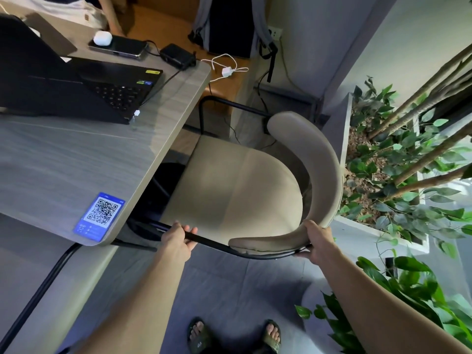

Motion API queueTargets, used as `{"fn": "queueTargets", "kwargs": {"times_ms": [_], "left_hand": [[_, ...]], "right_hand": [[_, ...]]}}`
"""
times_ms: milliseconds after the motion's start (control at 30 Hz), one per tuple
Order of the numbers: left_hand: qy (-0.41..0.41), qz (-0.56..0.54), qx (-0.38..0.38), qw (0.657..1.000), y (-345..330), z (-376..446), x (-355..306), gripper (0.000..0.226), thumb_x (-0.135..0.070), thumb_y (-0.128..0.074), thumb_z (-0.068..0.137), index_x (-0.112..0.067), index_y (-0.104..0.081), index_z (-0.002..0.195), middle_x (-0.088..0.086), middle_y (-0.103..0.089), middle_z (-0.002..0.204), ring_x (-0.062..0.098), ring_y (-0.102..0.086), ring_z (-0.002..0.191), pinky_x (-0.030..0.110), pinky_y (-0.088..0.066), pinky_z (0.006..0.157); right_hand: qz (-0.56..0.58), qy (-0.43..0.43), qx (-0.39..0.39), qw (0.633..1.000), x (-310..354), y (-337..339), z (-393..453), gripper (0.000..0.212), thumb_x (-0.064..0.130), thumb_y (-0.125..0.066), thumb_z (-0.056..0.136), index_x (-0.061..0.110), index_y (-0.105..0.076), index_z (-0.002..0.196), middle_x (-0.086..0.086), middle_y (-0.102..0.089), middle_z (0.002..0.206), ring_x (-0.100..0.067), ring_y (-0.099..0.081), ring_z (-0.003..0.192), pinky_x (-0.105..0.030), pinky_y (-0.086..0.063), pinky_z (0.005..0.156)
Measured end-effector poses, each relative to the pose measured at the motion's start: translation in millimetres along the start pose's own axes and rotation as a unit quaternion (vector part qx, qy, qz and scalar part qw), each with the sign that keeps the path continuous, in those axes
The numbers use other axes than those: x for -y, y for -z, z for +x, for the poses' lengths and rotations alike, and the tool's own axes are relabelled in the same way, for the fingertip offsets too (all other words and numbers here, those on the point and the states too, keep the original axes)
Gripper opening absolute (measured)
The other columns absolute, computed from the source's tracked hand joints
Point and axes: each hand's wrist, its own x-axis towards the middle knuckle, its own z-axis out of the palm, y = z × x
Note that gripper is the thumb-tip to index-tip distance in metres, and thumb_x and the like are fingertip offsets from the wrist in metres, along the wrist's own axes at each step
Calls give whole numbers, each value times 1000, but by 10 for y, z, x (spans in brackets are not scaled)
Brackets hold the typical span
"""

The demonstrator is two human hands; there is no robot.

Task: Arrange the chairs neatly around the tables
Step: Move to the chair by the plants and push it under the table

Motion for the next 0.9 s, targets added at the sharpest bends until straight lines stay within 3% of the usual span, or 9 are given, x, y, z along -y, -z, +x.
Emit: {"fn": "queueTargets", "kwargs": {"times_ms": [100,233,400,500,633,733,900], "left_hand": [[5,-5,3,1000,8,1,-2,21,-27,-45,102,-7,-50,106,4,-55,83,21,-62,78,41,-52,95],[1,-4,2,1000,5,0,64,31,-28,-44,102,-7,-49,81,2,-53,80,17,-58,68,41,-51,93],[9,18,3,1000,12,57,23,32,-26,-42,103,-8,-45,77,3,-52,80,18,-57,66,43,-50,91],[6,20,-3,1000,21,89,-31,32,-25,-41,104,-8,-44,77,3,-52,81,18,-57,66,44,-50,92],[9,13,16,1000,66,44,0,28,-25,-43,103,-10,-47,79,3,-55,83,21,-61,73,45,-50,94],[10,10,25,1000,95,26,5,25,-23,-44,103,-10,-50,82,5,-58,85,25,-62,93,45,-50,95],[12,7,43,999,132,-30,32,15,-21,-44,103,-9,-52,108,7,-58,91,27,-60,101,44,-51,92]], "right_hand": [[-6,-11,-6,1000,24,-2,33,47,15,-57,88,10,-38,130,-17,-51,126,-39,-56,111,-53,-56,53],[-12,-13,-20,1000,49,28,77,46,14,-55,86,9,-43,130,-17,-55,124,-41,-59,106,-50,-55,42],[-10,-3,-17,1000,-12,19,23,46,17,-54,87,12,-40,131,-16,-54,129,-38,-58,114,-50,-57,53],[-1,-2,-18,1000,-39,-25,-31,45,18,-52,87,11,-40,130,-15,-54,129,-37,-58,114,-47,-56,52],[-2,2,-27,1000,-41,-38,-7,45,16,-53,88,11,-41,131,-16,-54,129,-38,-57,114,-48,-55,53],[-7,1,-39,999,-18,-45,15,44,13,-52,87,10,-42,130,-17,-55,127,-39,-58,112,-50,-56,52],[-14,8,-47,999,-14,-30,-30,44,14,-52,86,8,-44,129,-18,-56,128,-40,-59,112,-49,-57,50]]}}
